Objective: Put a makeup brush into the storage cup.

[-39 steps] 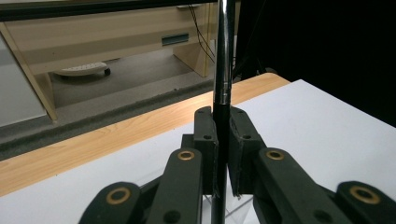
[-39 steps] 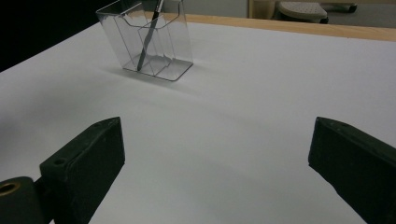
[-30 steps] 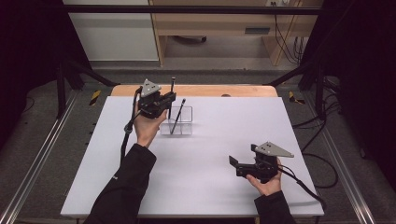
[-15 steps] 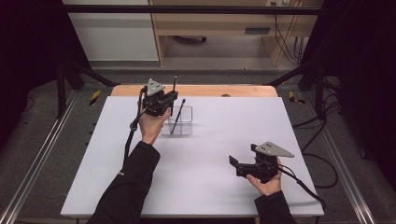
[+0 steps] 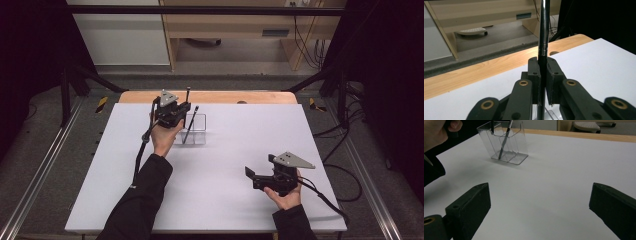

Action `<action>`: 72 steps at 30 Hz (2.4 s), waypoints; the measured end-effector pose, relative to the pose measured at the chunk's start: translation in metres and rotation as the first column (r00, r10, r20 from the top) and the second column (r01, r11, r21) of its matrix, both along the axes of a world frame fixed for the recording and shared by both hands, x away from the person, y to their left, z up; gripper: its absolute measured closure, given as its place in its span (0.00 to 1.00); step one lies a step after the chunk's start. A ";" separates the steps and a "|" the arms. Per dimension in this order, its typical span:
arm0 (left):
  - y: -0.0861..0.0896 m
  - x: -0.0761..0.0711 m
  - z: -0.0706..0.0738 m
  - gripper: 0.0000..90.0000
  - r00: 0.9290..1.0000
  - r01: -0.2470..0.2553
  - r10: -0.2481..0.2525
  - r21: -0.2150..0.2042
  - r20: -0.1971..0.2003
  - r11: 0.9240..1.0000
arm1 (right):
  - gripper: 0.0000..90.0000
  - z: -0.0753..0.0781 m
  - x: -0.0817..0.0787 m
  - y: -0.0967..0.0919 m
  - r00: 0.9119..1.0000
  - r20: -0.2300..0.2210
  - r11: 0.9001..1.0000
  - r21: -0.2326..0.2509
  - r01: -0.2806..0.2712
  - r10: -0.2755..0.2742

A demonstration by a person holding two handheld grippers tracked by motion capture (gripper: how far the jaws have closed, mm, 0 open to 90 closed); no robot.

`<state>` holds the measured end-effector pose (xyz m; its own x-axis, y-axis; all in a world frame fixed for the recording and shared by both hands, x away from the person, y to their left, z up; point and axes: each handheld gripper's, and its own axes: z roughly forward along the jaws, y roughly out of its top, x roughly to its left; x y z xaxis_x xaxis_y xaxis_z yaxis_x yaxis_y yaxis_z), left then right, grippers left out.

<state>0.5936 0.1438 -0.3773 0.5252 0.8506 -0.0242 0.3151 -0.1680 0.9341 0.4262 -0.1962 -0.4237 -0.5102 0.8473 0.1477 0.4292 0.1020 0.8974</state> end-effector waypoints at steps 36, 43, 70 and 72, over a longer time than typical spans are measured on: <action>0.003 -0.009 -0.042 0.92 0.998 0.024 -0.020 0.058 -0.058 0.998 | 0.05 -0.002 0.001 0.002 1.000 -0.005 1.000 -0.005 -0.001 0.001; 0.006 -0.013 -0.042 0.87 0.997 0.035 -0.031 0.057 -0.071 0.998 | 0.05 -0.003 0.001 0.002 1.000 -0.008 1.000 -0.004 -0.001 0.000; 0.021 -0.064 -0.020 0.51 0.995 0.102 -0.102 0.013 -0.024 0.995 | 0.04 0.001 0.000 -0.001 1.000 0.005 1.000 0.004 0.014 -0.014; 0.023 -0.070 -0.018 0.49 0.994 0.107 -0.107 0.019 -0.019 0.994 | 0.04 0.001 0.000 -0.001 1.000 0.005 1.000 0.003 0.014 -0.014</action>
